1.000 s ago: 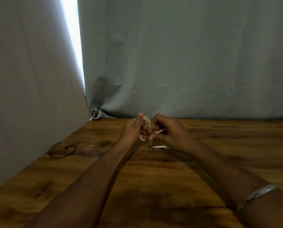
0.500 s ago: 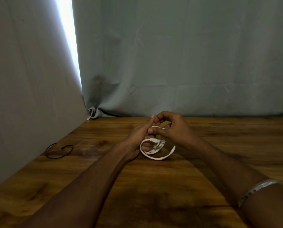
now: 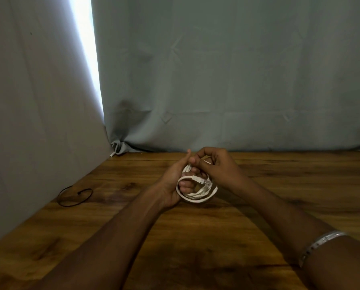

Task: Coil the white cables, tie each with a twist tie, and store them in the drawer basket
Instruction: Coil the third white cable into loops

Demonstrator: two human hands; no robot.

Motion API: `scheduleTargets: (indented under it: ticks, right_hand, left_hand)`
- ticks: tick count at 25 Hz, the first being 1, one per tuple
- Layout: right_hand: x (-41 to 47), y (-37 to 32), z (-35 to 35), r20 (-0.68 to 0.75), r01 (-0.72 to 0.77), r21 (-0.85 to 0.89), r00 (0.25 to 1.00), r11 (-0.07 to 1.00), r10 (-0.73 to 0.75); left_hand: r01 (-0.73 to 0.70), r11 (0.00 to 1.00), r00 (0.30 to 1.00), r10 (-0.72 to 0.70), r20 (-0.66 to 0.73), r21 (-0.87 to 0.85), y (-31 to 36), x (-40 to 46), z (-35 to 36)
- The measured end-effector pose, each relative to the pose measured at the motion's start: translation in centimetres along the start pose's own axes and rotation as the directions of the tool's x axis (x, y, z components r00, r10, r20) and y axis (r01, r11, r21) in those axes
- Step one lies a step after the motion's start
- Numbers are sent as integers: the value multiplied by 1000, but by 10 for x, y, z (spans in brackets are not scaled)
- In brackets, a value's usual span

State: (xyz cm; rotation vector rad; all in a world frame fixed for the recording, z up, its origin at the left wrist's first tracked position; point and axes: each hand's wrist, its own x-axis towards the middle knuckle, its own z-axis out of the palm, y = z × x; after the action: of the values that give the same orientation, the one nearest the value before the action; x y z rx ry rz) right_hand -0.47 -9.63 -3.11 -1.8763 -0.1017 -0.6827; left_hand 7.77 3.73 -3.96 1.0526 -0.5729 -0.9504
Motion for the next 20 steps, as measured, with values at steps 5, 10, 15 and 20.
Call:
scheduleTargets:
  ticks: [5,10,15,20]
  right_hand:
    - [-4,9,-2,-22,66,-495,996,866,-89]
    - [0,-14,-3,134,440,-602,878,666,-459]
    - [1,-22,6,397,537,-668,843,515,-364]
    - [-5,-18,7,181,380,-716,911,586,-370]
  left_hand:
    - [-52,995,983,66,-169,87,-1,2,-4]
    - [-128,978,928,176,-327,162,3,2,-10]
    - [-111,974,908,179,-378,195,3,6,-16]
    - [-101,981,933,150,-327,164,4,5,-11]
